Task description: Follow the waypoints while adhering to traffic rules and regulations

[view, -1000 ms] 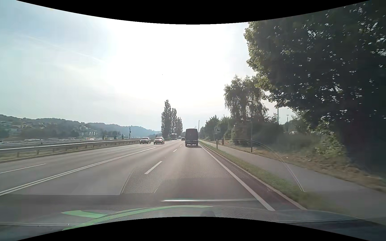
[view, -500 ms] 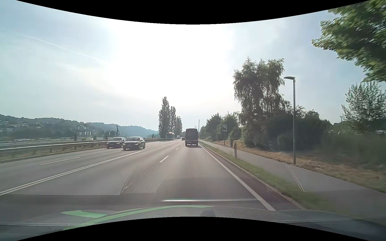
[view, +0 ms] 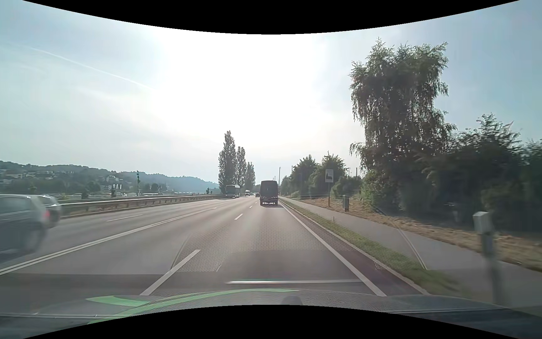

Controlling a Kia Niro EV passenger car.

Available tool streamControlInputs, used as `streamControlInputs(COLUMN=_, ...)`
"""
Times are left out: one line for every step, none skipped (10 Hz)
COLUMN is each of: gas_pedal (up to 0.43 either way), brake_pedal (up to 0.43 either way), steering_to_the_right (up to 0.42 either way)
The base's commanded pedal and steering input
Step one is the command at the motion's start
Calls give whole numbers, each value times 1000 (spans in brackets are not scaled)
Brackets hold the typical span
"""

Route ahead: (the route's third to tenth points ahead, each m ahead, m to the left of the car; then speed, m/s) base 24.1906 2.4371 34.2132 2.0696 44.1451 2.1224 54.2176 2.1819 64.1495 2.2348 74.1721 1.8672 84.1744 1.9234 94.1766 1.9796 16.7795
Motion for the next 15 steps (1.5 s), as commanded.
streamControlInputs(gas_pedal=110, brake_pedal=0, steering_to_the_right=1)
streamControlInputs(gas_pedal=110, brake_pedal=0, steering_to_the_right=1)
streamControlInputs(gas_pedal=110, brake_pedal=0, steering_to_the_right=1)
streamControlInputs(gas_pedal=110, brake_pedal=0, steering_to_the_right=1)
streamControlInputs(gas_pedal=110, brake_pedal=0, steering_to_the_right=1)
streamControlInputs(gas_pedal=110, brake_pedal=0, steering_to_the_right=1)
streamControlInputs(gas_pedal=110, brake_pedal=0, steering_to_the_right=1)
streamControlInputs(gas_pedal=110, brake_pedal=0, steering_to_the_right=1)
streamControlInputs(gas_pedal=118, brake_pedal=0, steering_to_the_right=1)
streamControlInputs(gas_pedal=118, brake_pedal=0, steering_to_the_right=1)
streamControlInputs(gas_pedal=118, brake_pedal=0, steering_to_the_right=1)
streamControlInputs(gas_pedal=130, brake_pedal=0, steering_to_the_right=1)
streamControlInputs(gas_pedal=130, brake_pedal=0, steering_to_the_right=1)
streamControlInputs(gas_pedal=130, brake_pedal=0, steering_to_the_right=1)
streamControlInputs(gas_pedal=130, brake_pedal=0, steering_to_the_right=1)
